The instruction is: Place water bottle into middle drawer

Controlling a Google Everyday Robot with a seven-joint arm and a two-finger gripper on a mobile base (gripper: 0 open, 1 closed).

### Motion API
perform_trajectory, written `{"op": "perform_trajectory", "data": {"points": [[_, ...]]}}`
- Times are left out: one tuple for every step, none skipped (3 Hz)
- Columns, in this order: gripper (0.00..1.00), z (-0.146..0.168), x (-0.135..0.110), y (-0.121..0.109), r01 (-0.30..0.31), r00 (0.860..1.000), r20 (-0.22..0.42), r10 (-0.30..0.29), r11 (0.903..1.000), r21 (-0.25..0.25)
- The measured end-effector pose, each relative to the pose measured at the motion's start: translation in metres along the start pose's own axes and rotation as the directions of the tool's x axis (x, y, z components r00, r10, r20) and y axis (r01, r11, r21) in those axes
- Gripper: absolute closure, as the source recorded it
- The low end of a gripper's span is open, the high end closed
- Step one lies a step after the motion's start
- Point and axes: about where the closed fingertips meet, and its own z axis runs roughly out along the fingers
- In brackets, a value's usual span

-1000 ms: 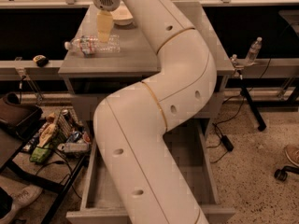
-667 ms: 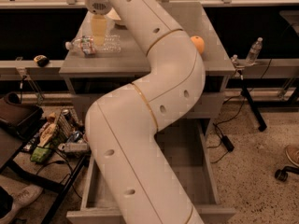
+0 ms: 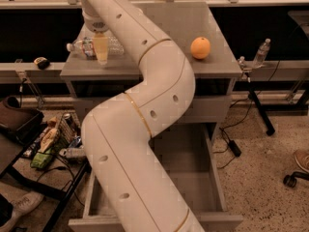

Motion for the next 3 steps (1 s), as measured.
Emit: {"op": "perform_trajectory", "data": {"points": [[0.38, 0.0119, 0.0027, 0.0049, 0.006, 1.000, -0.011, -0.007, 0.9995, -0.030], [0.62, 0.0087, 0.0024, 0.0054, 0.006, 1.000, -0.011, -0.007, 0.9995, -0.030], [0.85, 0.0093, 0.0023, 0.0069, 0.006, 1.000, -0.011, -0.007, 0.9995, -0.030]]}}
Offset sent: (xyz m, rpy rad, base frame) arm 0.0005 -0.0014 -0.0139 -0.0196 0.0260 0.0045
